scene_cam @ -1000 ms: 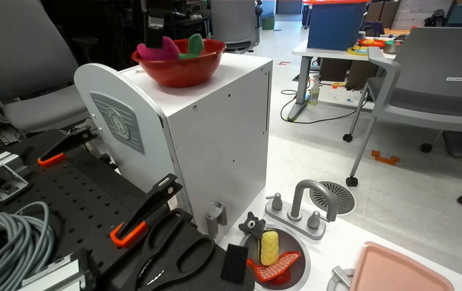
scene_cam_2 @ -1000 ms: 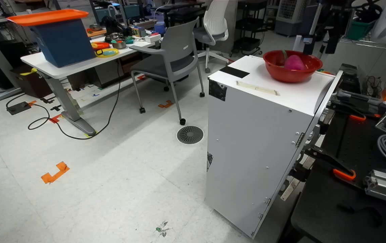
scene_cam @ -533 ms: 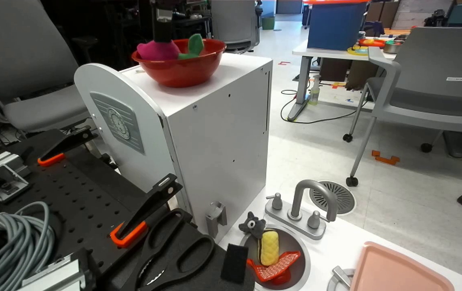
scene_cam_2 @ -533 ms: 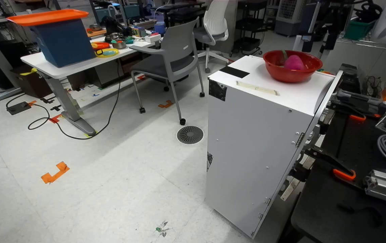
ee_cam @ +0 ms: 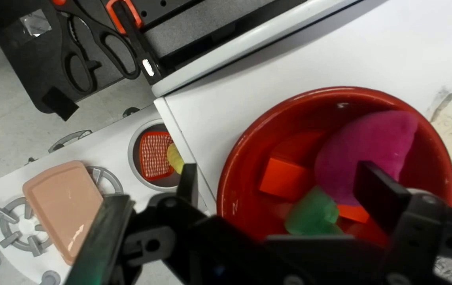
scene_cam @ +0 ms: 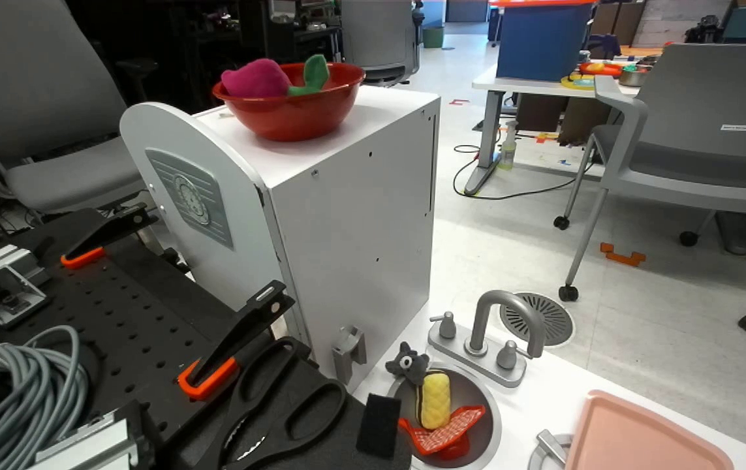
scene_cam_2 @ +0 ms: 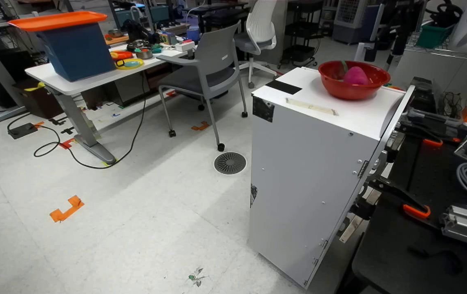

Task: Remove the beetroot plushie out of the bowl

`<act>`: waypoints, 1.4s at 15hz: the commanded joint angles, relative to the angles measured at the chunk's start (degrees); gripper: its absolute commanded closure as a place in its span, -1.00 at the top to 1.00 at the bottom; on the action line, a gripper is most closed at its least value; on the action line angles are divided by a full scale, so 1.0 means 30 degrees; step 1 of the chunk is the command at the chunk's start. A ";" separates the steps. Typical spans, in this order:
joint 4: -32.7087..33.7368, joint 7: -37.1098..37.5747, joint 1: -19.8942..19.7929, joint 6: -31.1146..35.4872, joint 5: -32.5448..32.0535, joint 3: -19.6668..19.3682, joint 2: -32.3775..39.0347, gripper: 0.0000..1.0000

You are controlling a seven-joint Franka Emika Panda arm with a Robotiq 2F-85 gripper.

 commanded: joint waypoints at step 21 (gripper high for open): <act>-0.0175 -0.1650 0.0665 0.0815 0.2817 0.0429 0.0184 1.00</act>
